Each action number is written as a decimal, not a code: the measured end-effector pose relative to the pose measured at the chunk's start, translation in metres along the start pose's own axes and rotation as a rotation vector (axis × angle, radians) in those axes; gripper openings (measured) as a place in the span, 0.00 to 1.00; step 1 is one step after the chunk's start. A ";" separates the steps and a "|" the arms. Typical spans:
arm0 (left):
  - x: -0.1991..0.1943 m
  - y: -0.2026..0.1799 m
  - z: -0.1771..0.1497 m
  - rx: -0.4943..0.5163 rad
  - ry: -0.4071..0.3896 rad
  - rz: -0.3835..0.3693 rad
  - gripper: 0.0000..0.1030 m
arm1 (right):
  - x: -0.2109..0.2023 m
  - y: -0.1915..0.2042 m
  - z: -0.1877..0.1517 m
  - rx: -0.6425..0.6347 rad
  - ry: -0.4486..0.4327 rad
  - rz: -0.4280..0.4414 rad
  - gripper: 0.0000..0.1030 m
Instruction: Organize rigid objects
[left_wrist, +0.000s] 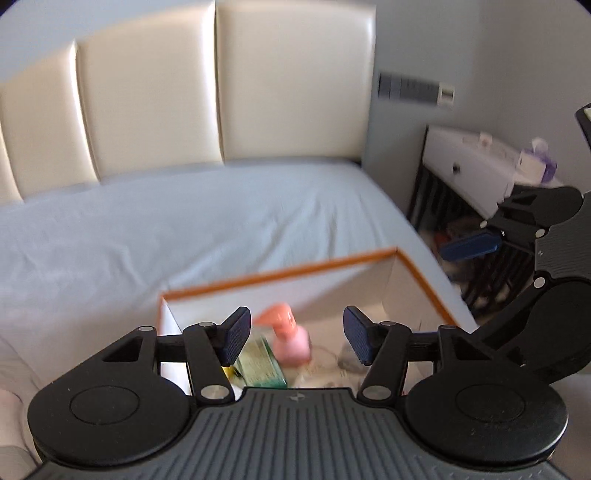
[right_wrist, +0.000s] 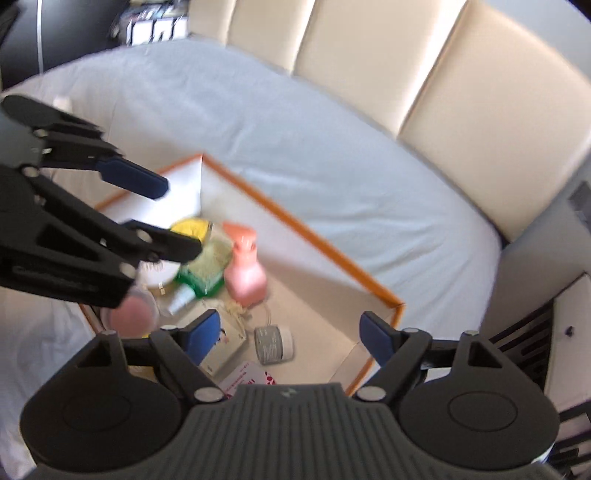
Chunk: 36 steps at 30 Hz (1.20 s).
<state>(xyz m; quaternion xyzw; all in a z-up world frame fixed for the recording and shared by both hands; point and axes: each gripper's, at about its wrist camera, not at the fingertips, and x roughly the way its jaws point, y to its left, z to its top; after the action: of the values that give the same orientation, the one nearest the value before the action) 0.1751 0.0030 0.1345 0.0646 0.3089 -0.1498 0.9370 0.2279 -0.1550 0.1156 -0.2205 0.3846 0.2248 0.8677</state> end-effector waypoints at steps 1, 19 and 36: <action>-0.013 -0.004 -0.002 0.014 -0.050 0.016 0.69 | -0.010 0.001 -0.001 0.019 -0.025 -0.009 0.83; -0.102 -0.033 -0.088 -0.044 -0.419 0.321 0.91 | -0.119 0.056 -0.092 0.463 -0.454 -0.124 0.97; -0.067 -0.021 -0.148 -0.251 -0.231 0.370 1.00 | -0.059 0.073 -0.165 0.618 -0.362 -0.217 0.97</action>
<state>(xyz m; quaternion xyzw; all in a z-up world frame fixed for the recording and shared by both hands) 0.0342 0.0309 0.0554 -0.0141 0.1988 0.0573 0.9783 0.0575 -0.2011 0.0451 0.0555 0.2492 0.0404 0.9660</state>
